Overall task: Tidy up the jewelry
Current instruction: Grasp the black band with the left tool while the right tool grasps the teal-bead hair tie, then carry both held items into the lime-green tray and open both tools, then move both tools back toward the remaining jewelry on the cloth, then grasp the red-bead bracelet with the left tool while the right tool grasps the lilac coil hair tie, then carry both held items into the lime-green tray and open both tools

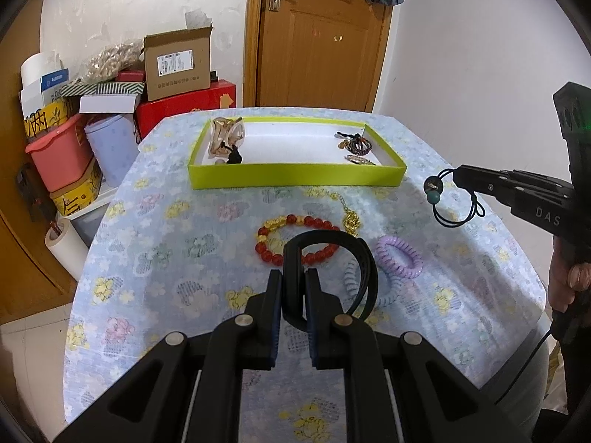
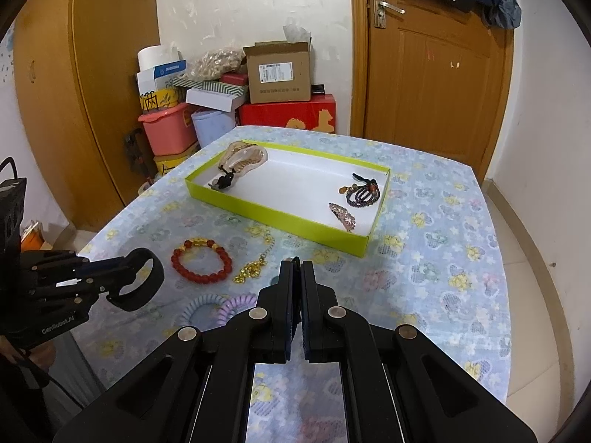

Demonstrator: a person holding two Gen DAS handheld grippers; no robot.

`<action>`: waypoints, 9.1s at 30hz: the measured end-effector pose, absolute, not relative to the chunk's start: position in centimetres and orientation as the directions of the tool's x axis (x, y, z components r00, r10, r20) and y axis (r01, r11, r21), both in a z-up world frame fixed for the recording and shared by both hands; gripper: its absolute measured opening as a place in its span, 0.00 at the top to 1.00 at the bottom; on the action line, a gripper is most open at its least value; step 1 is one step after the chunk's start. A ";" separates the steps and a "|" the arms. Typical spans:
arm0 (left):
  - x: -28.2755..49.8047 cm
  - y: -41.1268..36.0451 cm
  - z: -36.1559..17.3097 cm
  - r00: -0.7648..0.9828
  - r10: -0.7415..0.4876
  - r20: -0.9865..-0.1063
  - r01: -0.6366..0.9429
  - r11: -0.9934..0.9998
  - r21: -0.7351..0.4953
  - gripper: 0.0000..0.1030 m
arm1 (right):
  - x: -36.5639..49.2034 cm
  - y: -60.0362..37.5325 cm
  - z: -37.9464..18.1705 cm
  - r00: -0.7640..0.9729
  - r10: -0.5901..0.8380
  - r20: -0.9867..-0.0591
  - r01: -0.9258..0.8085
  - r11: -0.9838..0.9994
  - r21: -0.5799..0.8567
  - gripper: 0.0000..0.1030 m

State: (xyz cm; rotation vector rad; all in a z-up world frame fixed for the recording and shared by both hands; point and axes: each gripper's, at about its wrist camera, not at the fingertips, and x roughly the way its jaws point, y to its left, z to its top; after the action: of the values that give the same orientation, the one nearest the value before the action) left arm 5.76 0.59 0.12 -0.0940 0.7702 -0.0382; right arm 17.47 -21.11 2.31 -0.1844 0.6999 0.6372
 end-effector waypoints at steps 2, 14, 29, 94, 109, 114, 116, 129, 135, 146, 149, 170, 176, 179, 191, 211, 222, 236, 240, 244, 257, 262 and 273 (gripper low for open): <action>5.8 0.5 0.2 0.718 -0.070 -0.692 0.001 0.995 -0.099 0.88 | 17.4 -21.2 2.3 0.585 0.484 -0.651 -0.602 0.797 0.051 0.97; 8.3 0.9 1.7 0.739 -0.052 -0.672 0.001 0.997 -0.075 0.88 | 18.5 -21.0 2.9 0.590 0.492 -0.640 -0.597 0.800 0.065 0.97; 17.4 2.0 3.1 0.748 -0.019 -0.663 0.002 1.000 -0.025 0.88 | 25.4 -19.8 3.6 0.604 0.491 -0.627 -0.575 0.814 0.083 0.97; 19.1 2.1 2.5 0.721 -0.018 -0.693 -0.044 0.996 -0.072 0.79 | 22.4 -21.7 1.3 0.566 0.458 -0.685 -0.539 0.835 0.112 0.73; 8.6 2.4 2.0 0.734 -0.031 -0.679 -0.058 0.993 -0.108 0.79 | 15.4 -24.0 0.8 0.552 0.471 -0.687 -0.526 0.837 0.151 0.73; 7.2 2.5 1.4 0.726 -0.043 -0.687 -0.062 0.990 -0.127 0.79 | 14.6 -24.2 0.2 0.540 0.465 -0.701 -0.523 0.838 0.153 0.73; 7.0 2.5 1.3 0.726 -0.045 -0.686 -0.062 0.990 -0.130 0.79 | 14.4 -24.1 0.2 0.537 0.469 -0.702 -0.527 0.836 0.155 0.73; 9.3 2.5 -0.3 0.700 -0.051 -0.712 -0.033 0.994 -0.104 0.74 | 14.5 -22.9 -0.6 0.495 0.490 -0.718 -0.558 0.812 0.169 0.73; 12.0 2.6 -1.5 0.684 -0.070 -0.726 0.015 0.997 -0.081 0.71 | 14.9 -22.4 -1.0 0.482 0.490 -0.727 -0.569 0.806 0.166 0.73; 15.4 2.2 -3.4 0.655 -0.102 -0.748 0.096 0.994 -0.052 0.71 | 16.5 -20.8 -2.6 0.441 0.483 -0.757 -0.594 0.789 0.158 0.73; 16.0 2.0 -3.9 0.631 -0.114 -0.767 0.113 0.992 -0.055 0.71 | 17.1 -20.1 -3.3 0.429 0.477 -0.767 -0.601 0.785 0.152 0.73; 14.7 0.6 -4.0 0.636 -0.065 -0.769 0.100 0.995 -0.001 0.90 | 17.5 -16.9 -5.0 0.467 0.416 -0.780 -0.670 0.742 -0.006 0.91; 14.1 1.1 -3.9 0.638 -0.072 -0.767 0.072 0.997 -0.034 0.90 | 17.4 -17.9 -4.6 0.463 0.439 -0.770 -0.652 0.757 0.040 0.91; 13.7 1.3 -3.6 0.645 -0.073 -0.761 0.056 0.997 -0.049 0.90 | 17.1 -18.6 -3.8 0.479 0.448 -0.755 -0.642 0.766 0.047 0.91; 11.4 1.4 -0.7 0.698 -0.069 -0.713 0.037 0.997 -0.061 0.90 | 16.3 -20.1 -1.0 0.522 0.482 -0.704 -0.618 0.783 0.077 0.91; 10.9 0.7 3.7 0.763 -0.074 -0.642 0.060 0.997 -0.044 0.90 | 16.5 -20.8 1.1 0.562 0.492 -0.665 -0.604 0.793 0.076 0.91; 13.4 0.7 5.9 0.787 -0.070 -0.613 0.068 0.997 -0.027 0.90 | 18.4 -20.7 2.2 0.583 0.491 -0.647 -0.597 0.799 0.069 0.91; 18.6 1.8 7.8 0.806 -0.051 -0.589 0.055 0.998 -0.011 0.90 | 23.1 -19.3 3.5 0.607 0.488 -0.627 -0.596 0.801 0.047 0.91; 20.3 2.0 7.2 0.799 -0.049 -0.600 0.051 0.999 -0.013 0.90 | 24.6 -18.7 3.3 0.609 0.483 -0.629 -0.594 0.804 0.043 0.91; 21.8 2.4 6.3 0.788 -0.048 -0.614 0.047 0.999 -0.018 0.90 | 26.4 -18.0 2.6 0.604 0.472 -0.642 -0.592 0.805 0.036 0.91; 24.6 3.8 2.2 0.742 -0.058 -0.668 0.033 0.998 -0.050 0.90 | 32.4 -16.4 -0.1 0.580 0.427 -0.694 -0.567 0.823 0.032 0.91; 25.2 4.1 0.7 0.725 -0.061 -0.686 0.032 0.998 -0.054 0.90 | 34.2 -15.5 -1.1 0.563 0.412 -0.717 -0.566 0.824 0.029 0.91; 26.0 4.2 -1.4 0.694 -0.066 -0.717 0.048 0.998 -0.046 0.90 | 36.0 -14.3 -3.5 0.522 0.374 -0.767 -0.567 0.823 0.016 0.91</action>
State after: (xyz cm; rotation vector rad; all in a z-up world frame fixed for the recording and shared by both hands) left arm 26.02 4.20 -1.43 -0.0239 0.8015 -0.0638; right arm 36.01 -14.27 -3.54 -0.2491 0.8510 0.5707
